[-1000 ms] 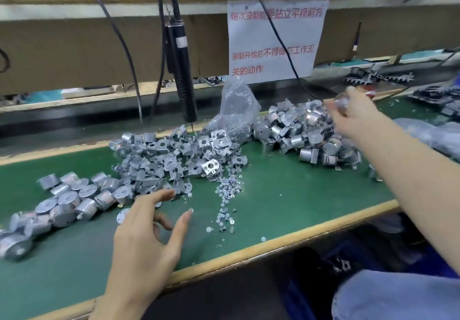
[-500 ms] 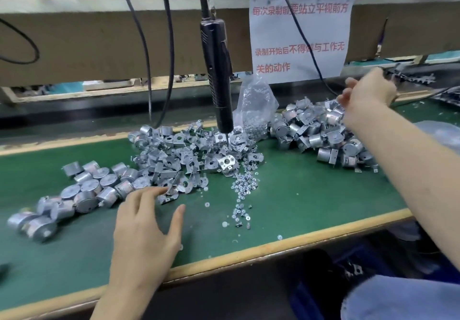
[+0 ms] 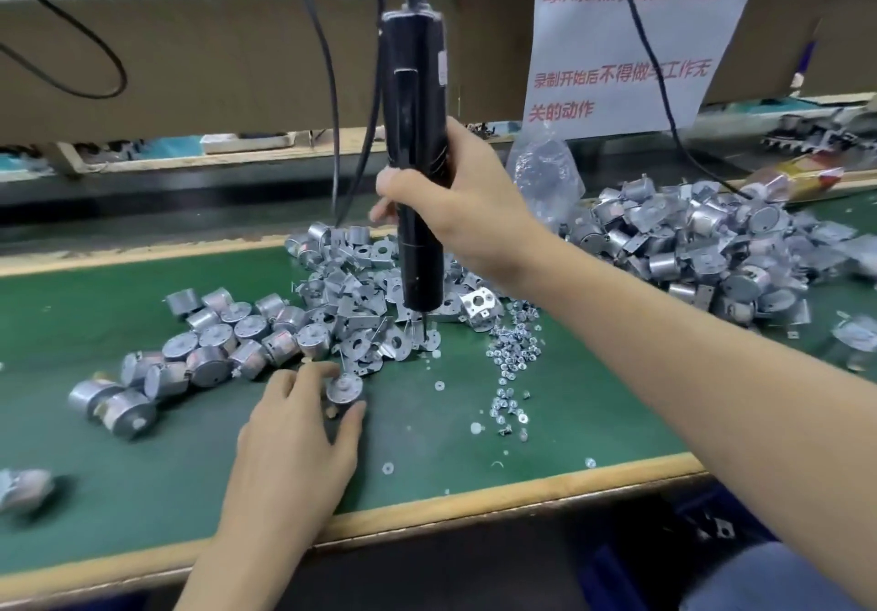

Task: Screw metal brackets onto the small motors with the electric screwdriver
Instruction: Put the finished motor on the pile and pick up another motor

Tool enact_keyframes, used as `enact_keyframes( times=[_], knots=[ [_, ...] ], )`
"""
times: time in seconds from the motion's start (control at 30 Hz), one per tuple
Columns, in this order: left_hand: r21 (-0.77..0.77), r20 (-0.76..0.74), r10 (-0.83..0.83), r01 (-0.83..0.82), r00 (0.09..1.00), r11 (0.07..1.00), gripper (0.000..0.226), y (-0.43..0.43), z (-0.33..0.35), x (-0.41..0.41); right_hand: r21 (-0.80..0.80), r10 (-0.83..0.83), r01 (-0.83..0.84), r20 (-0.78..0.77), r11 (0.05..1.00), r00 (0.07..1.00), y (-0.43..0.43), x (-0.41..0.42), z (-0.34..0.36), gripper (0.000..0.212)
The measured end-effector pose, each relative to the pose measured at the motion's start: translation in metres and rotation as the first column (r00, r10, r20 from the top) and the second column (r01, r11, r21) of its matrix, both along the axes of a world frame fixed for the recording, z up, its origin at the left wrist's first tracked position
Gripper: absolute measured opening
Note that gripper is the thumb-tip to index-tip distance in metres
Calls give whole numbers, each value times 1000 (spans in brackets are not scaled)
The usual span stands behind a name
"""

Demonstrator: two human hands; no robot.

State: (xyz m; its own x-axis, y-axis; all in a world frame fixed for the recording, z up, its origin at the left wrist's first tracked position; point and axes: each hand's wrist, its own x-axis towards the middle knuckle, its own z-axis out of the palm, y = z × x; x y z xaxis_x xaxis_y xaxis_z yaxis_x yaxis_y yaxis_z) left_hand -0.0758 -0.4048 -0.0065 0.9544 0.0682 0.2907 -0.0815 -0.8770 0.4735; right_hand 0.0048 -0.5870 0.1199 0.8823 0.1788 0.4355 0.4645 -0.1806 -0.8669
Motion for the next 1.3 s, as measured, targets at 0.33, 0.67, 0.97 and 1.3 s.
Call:
enact_keyframes(
  times=[0.33,0.67,0.97,1.3],
  knots=[
    [-2,38,-171,171,985,985,32,-5,-11,5,344,37,-14,-59,939,998,0,17,-28,62],
    [-27,34,-202,203,979,979,34,-3,-8,2,340,91,-40,-135,940,987,-5,18,-42,69],
    [-33,13,-126,127,992,991,34,-6,-9,5,333,76,-43,-86,942,993,-13,12,-48,84],
    [12,12,-134,133,991,991,35,-7,-11,4,326,22,3,-72,945,997,-21,10,-51,84]
  ],
)
